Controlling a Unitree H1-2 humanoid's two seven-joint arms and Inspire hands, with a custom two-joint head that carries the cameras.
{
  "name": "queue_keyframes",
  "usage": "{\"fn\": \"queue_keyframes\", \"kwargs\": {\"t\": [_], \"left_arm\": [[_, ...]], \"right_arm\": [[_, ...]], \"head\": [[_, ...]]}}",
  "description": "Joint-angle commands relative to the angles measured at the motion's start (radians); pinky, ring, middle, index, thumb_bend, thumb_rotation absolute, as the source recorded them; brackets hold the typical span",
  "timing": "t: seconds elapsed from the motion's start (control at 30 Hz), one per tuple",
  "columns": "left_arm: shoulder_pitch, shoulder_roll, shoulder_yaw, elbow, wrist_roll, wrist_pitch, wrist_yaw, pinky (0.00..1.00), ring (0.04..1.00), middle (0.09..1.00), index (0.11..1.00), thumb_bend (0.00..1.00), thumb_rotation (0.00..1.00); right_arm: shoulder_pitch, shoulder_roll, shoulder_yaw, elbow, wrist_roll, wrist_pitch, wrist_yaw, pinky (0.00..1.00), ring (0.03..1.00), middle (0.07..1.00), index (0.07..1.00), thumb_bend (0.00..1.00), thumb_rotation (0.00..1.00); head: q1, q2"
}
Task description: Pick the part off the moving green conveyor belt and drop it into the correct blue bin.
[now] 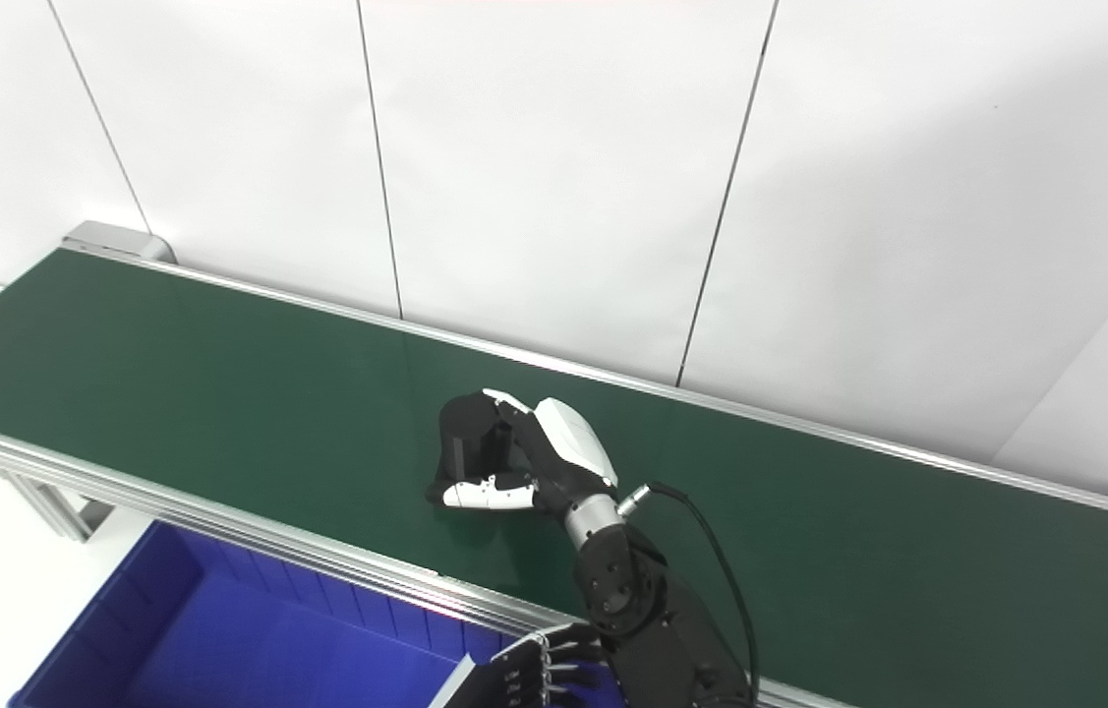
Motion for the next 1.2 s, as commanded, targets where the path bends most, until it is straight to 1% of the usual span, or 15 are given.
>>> {"fn": "queue_keyframes", "kwargs": {"t": [0.0, 0.1, 0.17, 0.3, 0.33, 0.37, 0.4, 0.43, 0.47, 0.5, 0.53, 0.57, 0.63, 0.87, 1.17], "left_arm": [[0.004, -0.027, -0.023, -0.03, 0.004, -0.044, 0.007, 0.64, 0.735, 0.798, 0.819, 0.87, 0.49], [0.008, -0.025, -0.025, -0.035, 0.003, -0.044, 0.008, 0.64, 0.741, 0.802, 0.82, 0.88, 0.5], [0.011, -0.023, -0.026, -0.038, -0.002, -0.044, 0.007, 0.65, 0.737, 0.798, 0.819, 0.88, 0.5], [0.016, -0.021, -0.026, -0.047, -0.006, -0.044, 0.004, 0.65, 0.733, 0.788, 0.814, 0.89, 0.52], [0.017, -0.02, -0.025, -0.049, -0.009, -0.044, 0.002, 0.65, 0.731, 0.787, 0.813, 0.88, 0.51], [0.019, -0.019, -0.025, -0.051, -0.009, -0.044, 0.002, 0.65, 0.73, 0.787, 0.813, 0.88, 0.51], [0.02, -0.018, -0.025, -0.053, -0.008, -0.044, 0.002, 0.65, 0.727, 0.784, 0.811, 0.88, 0.51], [0.021, -0.017, -0.025, -0.055, -0.007, -0.044, 0.003, 0.64, 0.724, 0.782, 0.808, 0.88, 0.52], [0.022, -0.015, -0.024, -0.057, -0.011, -0.044, 0.0, 0.64, 0.723, 0.781, 0.807, 0.88, 0.52], [0.022, -0.014, -0.024, -0.058, -0.014, -0.044, -0.003, 0.65, 0.723, 0.78, 0.805, 0.87, 0.51], [0.023, -0.014, -0.023, -0.058, -0.016, -0.044, -0.004, 0.65, 0.723, 0.78, 0.803, 0.87, 0.51], [0.023, -0.013, -0.022, -0.057, -0.017, -0.044, -0.004, 0.64, 0.723, 0.78, 0.801, 0.87, 0.52], [0.024, -0.013, -0.02, -0.056, -0.023, -0.044, -0.007, 0.64, 0.722, 0.779, 0.798, 0.87, 0.52], [0.023, -0.008, -0.018, -0.056, -0.025, -0.044, -0.008, 0.65, 0.715, 0.768, 0.8, 0.87, 0.54], [0.024, -0.006, -0.016, -0.057, -0.027, -0.044, -0.007, 0.65, 0.716, 0.777, 0.808, 0.87, 0.56]], "right_arm": [[-0.052, 0.026, 0.003, -0.007, -0.009, -0.054, -0.04, 0.78, 0.832, 0.85, 0.865, 0.72, 0.38], [-0.048, 0.026, 0.0, -0.003, -0.017, -0.049, -0.057, 0.79, 0.846, 0.861, 0.865, 0.71, 0.37], [-0.043, 0.027, -0.005, -0.002, -0.019, -0.047, -0.074, 0.8, 0.847, 0.861, 0.858, 0.7, 0.32], [-0.035, 0.031, -0.01, 0.007, -0.023, -0.054, -0.123, 0.75, 0.796, 0.8, 0.814, 0.69, 0.2], [-0.033, 0.034, -0.015, 0.013, -0.019, -0.059, -0.137, 0.72, 0.761, 0.761, 0.78, 0.69, 0.14], [-0.032, 0.036, -0.02, 0.018, -0.016, -0.066, -0.153, 0.71, 0.756, 0.755, 0.775, 0.68, 0.13], [-0.031, 0.039, -0.025, 0.026, -0.014, -0.075, -0.178, 0.68, 0.723, 0.731, 0.746, 0.68, 0.1], [-0.031, 0.042, -0.028, 0.033, -0.014, -0.082, -0.195, 0.62, 0.669, 0.685, 0.599, 0.58, 0.11], [-0.031, 0.045, -0.032, 0.037, -0.014, -0.086, -0.219, 0.6, 0.651, 0.67, 0.549, 0.55, 0.12], [-0.032, 0.048, -0.035, 0.04, -0.014, -0.089, -0.235, 0.55, 0.601, 0.575, 0.528, 0.54, 0.06], [-0.031, 0.05, -0.038, 0.042, -0.015, -0.092, -0.253, 0.52, 0.576, 0.527, 0.517, 0.53, 0.03], [-0.031, 0.051, -0.039, 0.043, -0.015, -0.095, -0.267, 0.48, 0.5, 0.499, 0.513, 0.52, 0.01], [-0.032, 0.052, -0.041, 0.042, -0.013, -0.097, -0.28, 0.44, 0.447, 0.484, 0.513, 0.52, 0.0], [-0.03, 0.048, -0.046, 0.033, -0.006, -0.106, -0.285, 0.42, 0.422, 0.482, 0.52, 0.52, 0.0], [-0.016, 0.043, -0.063, 0.021, 0.005, -0.125, -0.285, 0.44, 0.428, 0.484, 0.516, 0.52, 0.0]], "head": [[0.001, 0.002], [-0.003, 0.006], [-0.004, 0.008], [-0.007, 0.014], [-0.008, 0.014], [-0.008, 0.014], [-0.009, 0.014], [-0.009, 0.014], [-0.01, 0.015], [-0.01, 0.015], [-0.013, 0.015], [-0.013, 0.015], [-0.016, 0.015], [-0.018, 0.016], [-0.022, 0.015]]}}
